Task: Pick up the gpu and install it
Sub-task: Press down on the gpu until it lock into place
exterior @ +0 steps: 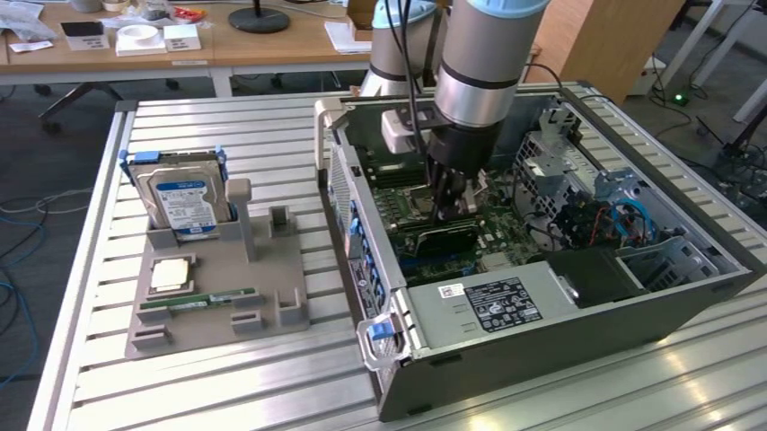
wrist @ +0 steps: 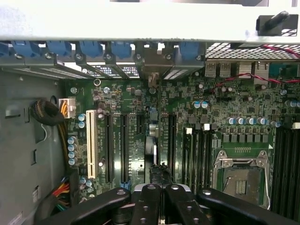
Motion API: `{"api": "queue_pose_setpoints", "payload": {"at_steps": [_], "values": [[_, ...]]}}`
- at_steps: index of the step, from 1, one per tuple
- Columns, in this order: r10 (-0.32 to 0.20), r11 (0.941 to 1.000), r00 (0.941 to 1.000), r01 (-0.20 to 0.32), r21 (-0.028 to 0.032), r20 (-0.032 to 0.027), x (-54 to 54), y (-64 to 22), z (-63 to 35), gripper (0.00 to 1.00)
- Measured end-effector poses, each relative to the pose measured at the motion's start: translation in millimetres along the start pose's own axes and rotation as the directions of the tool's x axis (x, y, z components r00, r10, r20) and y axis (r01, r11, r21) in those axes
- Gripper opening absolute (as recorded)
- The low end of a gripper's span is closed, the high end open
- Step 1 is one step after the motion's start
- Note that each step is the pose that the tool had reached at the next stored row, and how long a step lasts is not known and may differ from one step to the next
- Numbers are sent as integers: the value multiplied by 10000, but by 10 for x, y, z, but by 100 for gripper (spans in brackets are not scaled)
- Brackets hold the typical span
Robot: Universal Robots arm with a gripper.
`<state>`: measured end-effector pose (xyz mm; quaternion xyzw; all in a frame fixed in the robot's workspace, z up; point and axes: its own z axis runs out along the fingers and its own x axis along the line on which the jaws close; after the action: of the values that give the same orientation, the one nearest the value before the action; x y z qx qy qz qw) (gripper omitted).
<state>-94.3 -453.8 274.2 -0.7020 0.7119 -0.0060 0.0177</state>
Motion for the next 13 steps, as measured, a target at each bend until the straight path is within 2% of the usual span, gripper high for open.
{"api": "queue_pose_setpoints", "payload": {"at_steps": [13], "values": [[-1, 10000, 10000, 1, 0, -9, -5, 2, 62, 11]]}}
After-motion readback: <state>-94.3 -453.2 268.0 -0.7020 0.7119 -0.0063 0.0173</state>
